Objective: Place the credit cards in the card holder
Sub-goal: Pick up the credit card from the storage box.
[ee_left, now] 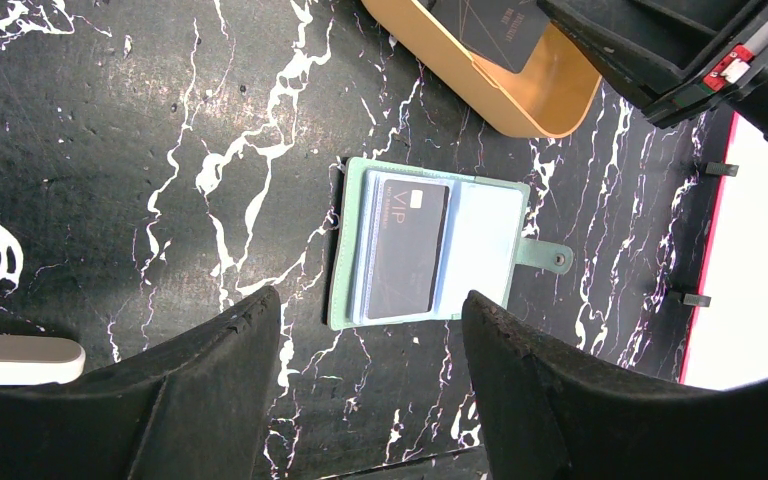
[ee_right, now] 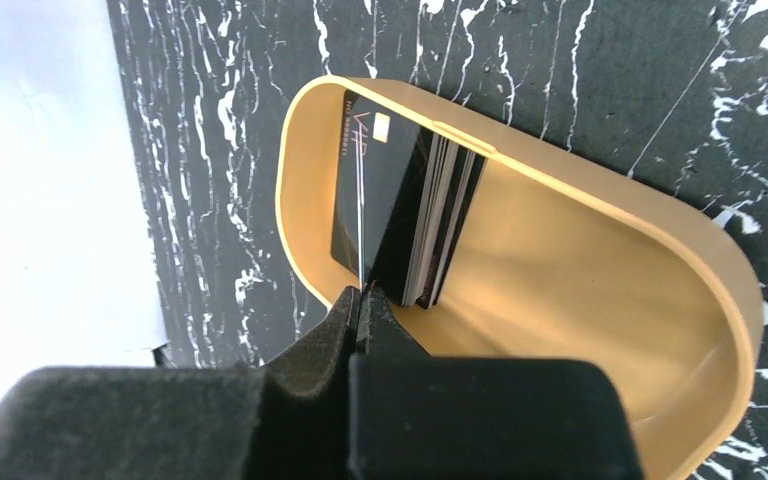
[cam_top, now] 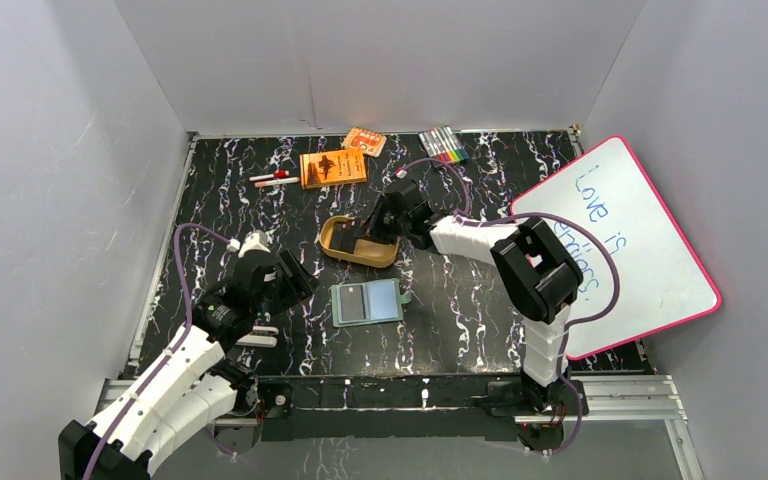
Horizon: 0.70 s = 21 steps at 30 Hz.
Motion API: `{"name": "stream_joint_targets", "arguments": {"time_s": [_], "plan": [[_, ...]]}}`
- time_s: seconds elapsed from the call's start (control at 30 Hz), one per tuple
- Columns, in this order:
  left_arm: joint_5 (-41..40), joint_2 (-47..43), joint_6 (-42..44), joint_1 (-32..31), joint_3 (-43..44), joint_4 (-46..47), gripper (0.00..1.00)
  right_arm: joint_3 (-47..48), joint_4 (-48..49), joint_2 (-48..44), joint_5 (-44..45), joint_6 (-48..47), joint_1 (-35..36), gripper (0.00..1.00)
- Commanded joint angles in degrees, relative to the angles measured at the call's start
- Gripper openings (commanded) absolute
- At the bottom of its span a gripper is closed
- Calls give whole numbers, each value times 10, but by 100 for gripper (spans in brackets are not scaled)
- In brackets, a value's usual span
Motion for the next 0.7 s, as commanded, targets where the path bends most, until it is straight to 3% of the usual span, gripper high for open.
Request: {"name": "stream_joint_targets", "arguments": {"time_s": [0.0, 0.2, 0.37, 0.57, 0.67], "plan": [[-8, -2, 3, 0, 7, -9, 64, -9, 23, -33, -21, 17, -2, 0], [-16, -6, 5, 0, 16, -17, 64, -16, 29, -59, -32, 75, -3, 0], [-32, -14, 8, 0, 34, -31, 64, -53, 41, -99, -28, 179, -9, 0], [-58, -24, 9, 0, 56, -51, 64, -102, 95, -132, -74, 303, -35, 0], [-69, -30, 7, 0, 62, -56, 64, -88, 89, -132, -94, 317, -38, 0]]}}
